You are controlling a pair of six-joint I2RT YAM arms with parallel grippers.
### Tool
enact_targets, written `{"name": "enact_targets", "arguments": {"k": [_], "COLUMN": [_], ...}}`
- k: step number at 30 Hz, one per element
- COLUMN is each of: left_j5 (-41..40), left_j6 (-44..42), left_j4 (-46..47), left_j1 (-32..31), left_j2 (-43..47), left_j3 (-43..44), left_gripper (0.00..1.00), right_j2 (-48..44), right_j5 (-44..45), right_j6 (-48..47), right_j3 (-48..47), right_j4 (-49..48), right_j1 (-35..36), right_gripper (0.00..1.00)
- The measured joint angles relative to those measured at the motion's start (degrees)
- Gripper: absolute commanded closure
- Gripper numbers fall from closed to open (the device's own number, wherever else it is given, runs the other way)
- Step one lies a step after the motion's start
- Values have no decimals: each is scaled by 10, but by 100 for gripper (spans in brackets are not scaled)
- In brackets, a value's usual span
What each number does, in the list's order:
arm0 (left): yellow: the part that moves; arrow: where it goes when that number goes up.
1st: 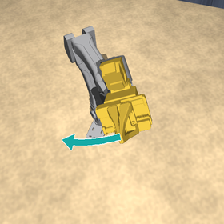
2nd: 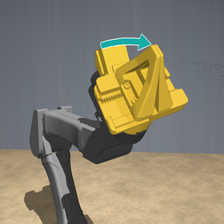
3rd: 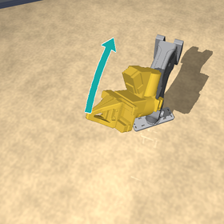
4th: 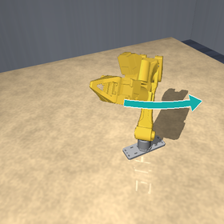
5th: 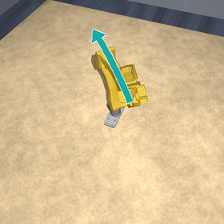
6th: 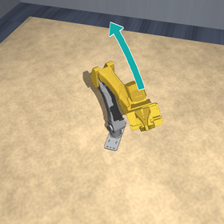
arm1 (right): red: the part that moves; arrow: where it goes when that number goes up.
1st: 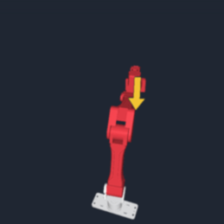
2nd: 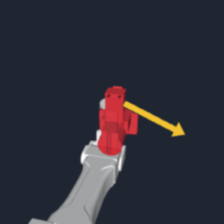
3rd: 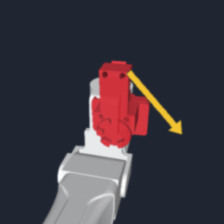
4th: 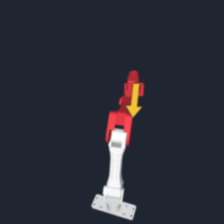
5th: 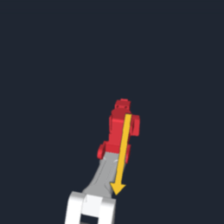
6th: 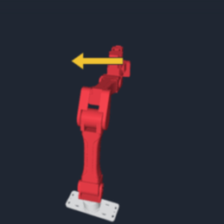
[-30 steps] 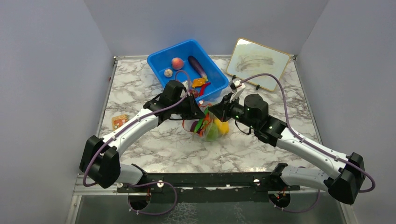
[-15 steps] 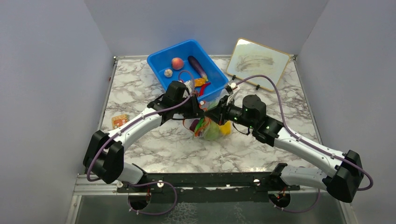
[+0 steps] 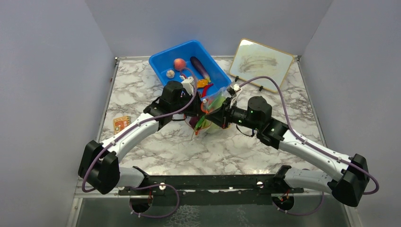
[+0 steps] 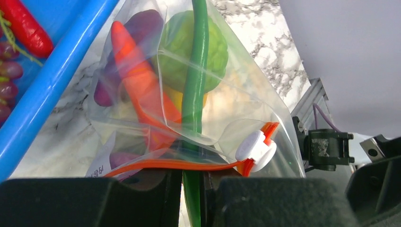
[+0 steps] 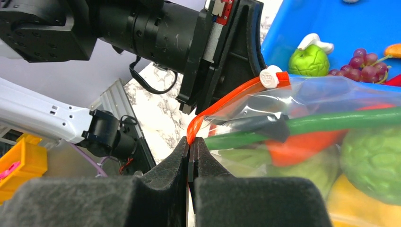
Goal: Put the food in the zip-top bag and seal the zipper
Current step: Place the fake vegetable in the zipper food storage bag.
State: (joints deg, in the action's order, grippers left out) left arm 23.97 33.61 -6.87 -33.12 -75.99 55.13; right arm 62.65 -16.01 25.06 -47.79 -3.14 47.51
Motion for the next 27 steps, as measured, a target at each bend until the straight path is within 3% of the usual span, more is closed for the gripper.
{"name": "enact_targets", "arguments": {"k": [4,9,16,23,27], "left_j5": [27,36,27,8,-33], "left_j6": [-21,-43,-33,-38,-59], "left_j4": [41,66,13,-81,-152], "left_j1": [-3,-10,-9,-8,-9], "left_j2": [2,-7,15,104,139], "left_j3": [-13,-28,-9,29,59], "left_gripper": [97,63,40,37,42], "right_j2": [2,7,-2,-23,-34], "right_j5": [-25,-58,21,109,131], "right_j6": [2,-5,-7,26,38], "right_j3": [0,0,-9,-9,-9], "right_j4": [-13,-9,41,82,99], "right_j1": [0,0,0,0,0], "right_gripper": [99,99,99,99,99]}}
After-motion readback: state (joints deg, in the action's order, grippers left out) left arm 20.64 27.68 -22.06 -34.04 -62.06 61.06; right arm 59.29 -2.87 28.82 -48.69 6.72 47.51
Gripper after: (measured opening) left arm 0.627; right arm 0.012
